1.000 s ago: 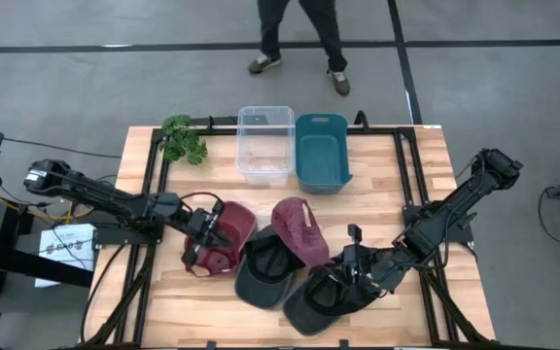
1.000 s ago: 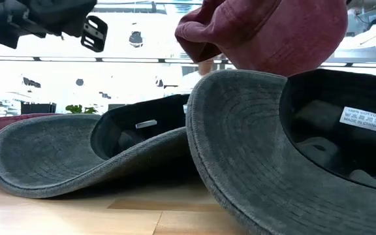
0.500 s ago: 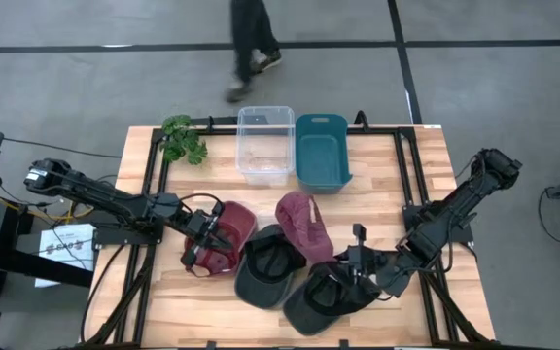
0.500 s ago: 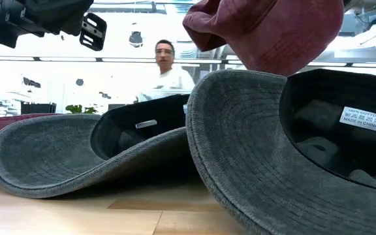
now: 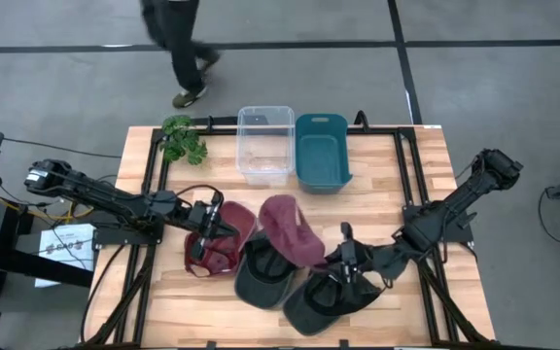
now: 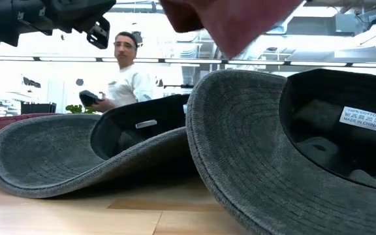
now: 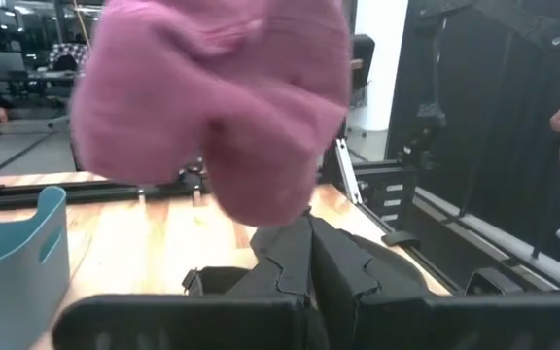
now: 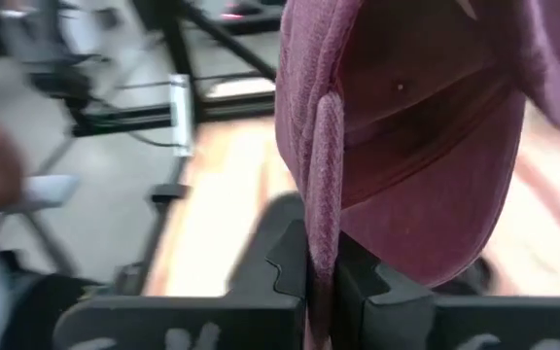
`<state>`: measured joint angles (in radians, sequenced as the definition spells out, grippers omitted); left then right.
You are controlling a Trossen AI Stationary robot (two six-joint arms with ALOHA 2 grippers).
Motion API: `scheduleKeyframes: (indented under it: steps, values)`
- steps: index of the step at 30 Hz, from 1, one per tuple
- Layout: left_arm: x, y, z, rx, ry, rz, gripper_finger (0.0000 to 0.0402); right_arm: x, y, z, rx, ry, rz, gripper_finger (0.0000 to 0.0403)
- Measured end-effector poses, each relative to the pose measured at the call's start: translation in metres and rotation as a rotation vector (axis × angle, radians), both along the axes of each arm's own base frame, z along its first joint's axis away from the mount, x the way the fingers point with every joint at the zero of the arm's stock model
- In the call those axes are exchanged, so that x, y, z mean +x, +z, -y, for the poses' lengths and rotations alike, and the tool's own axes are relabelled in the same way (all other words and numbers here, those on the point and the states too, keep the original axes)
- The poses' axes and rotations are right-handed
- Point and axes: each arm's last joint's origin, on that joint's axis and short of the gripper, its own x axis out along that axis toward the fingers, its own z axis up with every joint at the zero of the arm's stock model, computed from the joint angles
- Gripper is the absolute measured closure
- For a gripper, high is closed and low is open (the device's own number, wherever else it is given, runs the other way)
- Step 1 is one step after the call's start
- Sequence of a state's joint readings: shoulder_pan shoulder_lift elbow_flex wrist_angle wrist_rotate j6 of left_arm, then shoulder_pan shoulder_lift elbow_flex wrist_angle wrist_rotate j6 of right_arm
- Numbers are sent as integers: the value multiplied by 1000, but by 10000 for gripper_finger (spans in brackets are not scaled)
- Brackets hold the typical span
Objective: Pick & Place hat
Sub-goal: Put the right red cap into the blue bin
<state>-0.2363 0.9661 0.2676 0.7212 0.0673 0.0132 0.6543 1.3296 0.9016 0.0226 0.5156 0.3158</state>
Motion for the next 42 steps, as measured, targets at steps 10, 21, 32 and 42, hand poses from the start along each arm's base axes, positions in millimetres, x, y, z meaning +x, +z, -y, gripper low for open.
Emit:
scheduleKeyframes:
  steps: [10,21,32,42]
  values:
    - [0,0,0,-3,0,0,394,10,-1,20,-76,-145,7,399]
    - [0,0,0,-20,0,-10,394,-10,27,31,-369,-849,213,397]
    - [0,0,0,-20,0,-10,394,4,23,23,-193,-302,177,400]
    - [0,0,0,4,0,-2,394,7,6,18,-56,118,-7,399]
